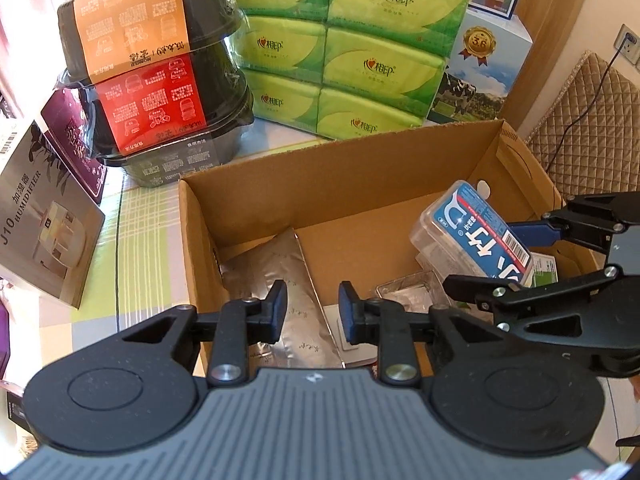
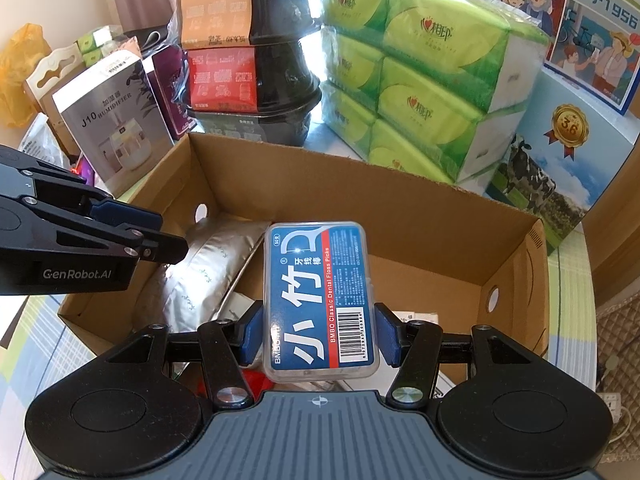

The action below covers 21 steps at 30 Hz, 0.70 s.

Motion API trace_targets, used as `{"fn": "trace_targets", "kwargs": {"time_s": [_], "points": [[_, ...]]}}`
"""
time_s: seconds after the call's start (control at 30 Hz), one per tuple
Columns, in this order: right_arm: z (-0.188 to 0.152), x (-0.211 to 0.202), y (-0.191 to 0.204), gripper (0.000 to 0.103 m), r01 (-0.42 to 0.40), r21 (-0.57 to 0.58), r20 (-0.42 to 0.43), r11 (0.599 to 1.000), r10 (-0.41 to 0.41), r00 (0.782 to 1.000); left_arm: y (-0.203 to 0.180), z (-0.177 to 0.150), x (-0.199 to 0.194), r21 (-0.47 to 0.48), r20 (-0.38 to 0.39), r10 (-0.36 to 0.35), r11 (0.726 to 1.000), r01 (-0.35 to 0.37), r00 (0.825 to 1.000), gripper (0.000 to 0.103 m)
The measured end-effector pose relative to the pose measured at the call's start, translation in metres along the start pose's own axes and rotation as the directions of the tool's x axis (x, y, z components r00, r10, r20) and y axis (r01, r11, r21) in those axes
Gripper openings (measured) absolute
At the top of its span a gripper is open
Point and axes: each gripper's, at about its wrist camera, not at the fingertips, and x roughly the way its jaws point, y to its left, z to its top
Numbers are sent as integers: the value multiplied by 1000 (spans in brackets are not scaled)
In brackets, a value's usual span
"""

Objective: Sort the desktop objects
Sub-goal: 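Open both tools to release the foil bag and floss box into the cardboard box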

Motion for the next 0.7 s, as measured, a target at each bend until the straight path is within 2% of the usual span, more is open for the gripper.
{"fn": "trace_targets", "kwargs": {"time_s": [0.5, 0.6, 0.7], "points": [[-1, 6, 1, 54, 7, 20, 5, 1000, -7, 1000, 3, -8, 2, 1, -8, 6, 1000, -6, 1000, 23], [-1, 6, -2, 54, -16, 42, 24, 999, 15, 1000, 5, -9, 2, -4, -4, 8, 1000, -8, 1000, 23], [1, 5, -10, 65, -43, 106, 42, 993, 38, 998, 7, -9, 0, -17, 6, 10, 1000, -9, 1000, 36]]}}
